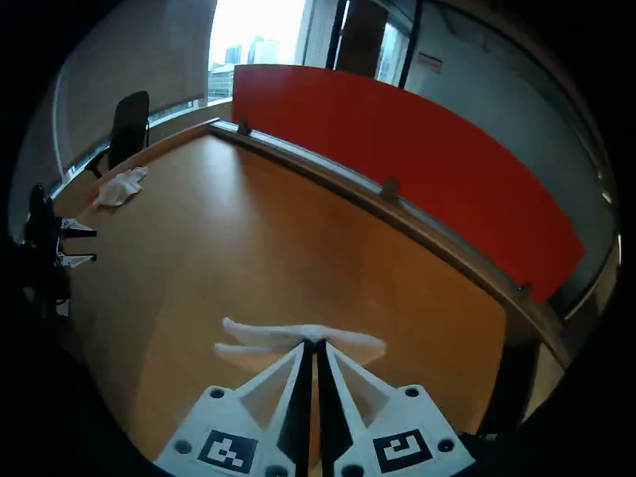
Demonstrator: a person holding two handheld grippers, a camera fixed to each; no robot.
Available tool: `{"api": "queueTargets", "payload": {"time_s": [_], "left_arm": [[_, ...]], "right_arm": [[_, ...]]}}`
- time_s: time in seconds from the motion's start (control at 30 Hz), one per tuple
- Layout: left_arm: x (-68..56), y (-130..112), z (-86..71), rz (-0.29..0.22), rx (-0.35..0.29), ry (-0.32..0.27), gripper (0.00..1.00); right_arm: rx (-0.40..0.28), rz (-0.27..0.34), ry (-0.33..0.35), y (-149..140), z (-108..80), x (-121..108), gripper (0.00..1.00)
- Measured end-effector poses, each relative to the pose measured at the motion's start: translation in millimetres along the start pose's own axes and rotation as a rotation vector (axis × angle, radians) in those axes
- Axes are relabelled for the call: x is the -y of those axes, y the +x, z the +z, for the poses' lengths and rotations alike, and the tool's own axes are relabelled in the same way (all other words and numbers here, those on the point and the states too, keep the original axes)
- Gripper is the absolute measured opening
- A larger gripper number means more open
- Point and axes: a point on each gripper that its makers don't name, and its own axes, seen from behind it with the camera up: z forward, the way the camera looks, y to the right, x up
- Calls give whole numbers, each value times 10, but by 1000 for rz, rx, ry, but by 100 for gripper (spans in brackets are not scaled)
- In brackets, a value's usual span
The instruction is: Fold towel
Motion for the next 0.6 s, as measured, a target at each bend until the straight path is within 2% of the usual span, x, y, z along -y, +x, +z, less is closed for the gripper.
{"api": "queueTargets", "payload": {"time_s": [0.3,0.6], "left_arm": [[7,4,-12,8,7,3,99],[-13,30,-9,17,10,1,99]], "right_arm": [[25,30,-79,-135,-178,-530,4],[38,52,-128,-214,-347,-863,4]]}}
